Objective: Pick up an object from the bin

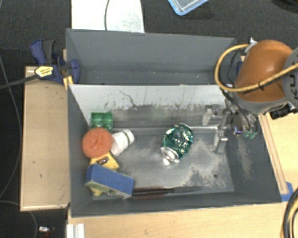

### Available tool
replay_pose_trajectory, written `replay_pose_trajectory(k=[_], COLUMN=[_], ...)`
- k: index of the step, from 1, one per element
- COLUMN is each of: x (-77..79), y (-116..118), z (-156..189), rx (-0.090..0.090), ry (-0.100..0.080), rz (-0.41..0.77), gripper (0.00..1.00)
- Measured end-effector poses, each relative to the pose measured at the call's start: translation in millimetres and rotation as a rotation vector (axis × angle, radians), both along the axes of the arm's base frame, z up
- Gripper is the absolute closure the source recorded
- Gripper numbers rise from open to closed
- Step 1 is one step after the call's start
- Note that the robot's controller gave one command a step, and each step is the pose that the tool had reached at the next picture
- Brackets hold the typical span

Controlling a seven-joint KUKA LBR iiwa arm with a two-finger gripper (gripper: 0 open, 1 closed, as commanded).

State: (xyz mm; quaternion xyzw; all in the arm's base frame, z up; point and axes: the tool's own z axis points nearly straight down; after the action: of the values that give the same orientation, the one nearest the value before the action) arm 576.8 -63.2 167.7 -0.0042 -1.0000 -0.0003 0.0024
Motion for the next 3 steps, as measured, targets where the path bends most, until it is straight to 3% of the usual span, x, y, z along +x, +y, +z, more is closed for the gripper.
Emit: replay_pose_trajectory(k=[1, 2, 3], x=[1.1, 6.9, -0.7], y=[0, 1, 22], z=[4, 2, -17], rx=[-0.001, -0.001, 0.000], ry=[-0.006, -0.010, -0.010], rz=[0.001, 0.115, -0.012], gripper=[0.00, 0.00, 0.00])
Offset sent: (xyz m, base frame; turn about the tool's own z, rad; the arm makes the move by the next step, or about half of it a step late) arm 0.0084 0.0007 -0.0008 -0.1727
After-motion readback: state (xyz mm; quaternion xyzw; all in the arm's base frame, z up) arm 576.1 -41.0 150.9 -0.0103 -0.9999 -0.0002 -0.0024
